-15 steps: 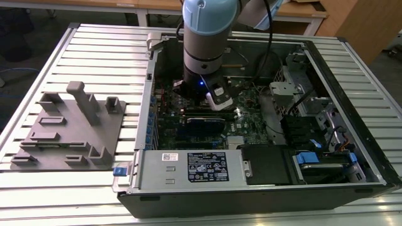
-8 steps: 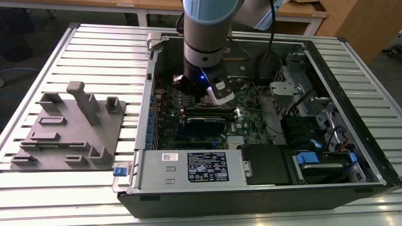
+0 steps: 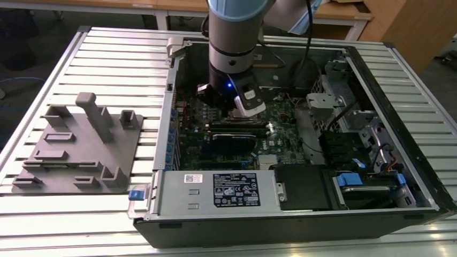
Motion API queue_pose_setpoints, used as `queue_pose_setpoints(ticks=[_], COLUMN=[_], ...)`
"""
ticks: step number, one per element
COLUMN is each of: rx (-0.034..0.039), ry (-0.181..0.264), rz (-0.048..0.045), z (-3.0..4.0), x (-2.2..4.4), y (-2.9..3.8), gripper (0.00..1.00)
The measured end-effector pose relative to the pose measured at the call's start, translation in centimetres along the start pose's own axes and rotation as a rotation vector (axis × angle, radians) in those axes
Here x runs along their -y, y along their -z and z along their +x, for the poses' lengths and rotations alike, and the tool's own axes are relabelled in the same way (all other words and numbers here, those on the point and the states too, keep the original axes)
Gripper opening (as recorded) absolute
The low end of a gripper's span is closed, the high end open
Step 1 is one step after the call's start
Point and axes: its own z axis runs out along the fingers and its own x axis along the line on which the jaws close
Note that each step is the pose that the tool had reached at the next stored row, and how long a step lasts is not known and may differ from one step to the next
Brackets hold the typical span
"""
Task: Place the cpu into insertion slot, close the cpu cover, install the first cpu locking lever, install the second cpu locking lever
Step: 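Install the second cpu locking lever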
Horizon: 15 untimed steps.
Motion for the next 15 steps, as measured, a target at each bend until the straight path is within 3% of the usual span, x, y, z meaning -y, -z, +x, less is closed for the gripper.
queue_pose_setpoints(ticks=[6,12,15], rx=[0.0004,0.0026,0.0032], ry=[-0.003,-0.015,-0.019], rz=[-0.0034,0.0024,0.0033], z=[-0.07,-0.19,-0.72], x=[-0.19,-1.19,-1.44], y=[-0.06,-0.26,-0.33], gripper=[0.1,0.1,0.1])
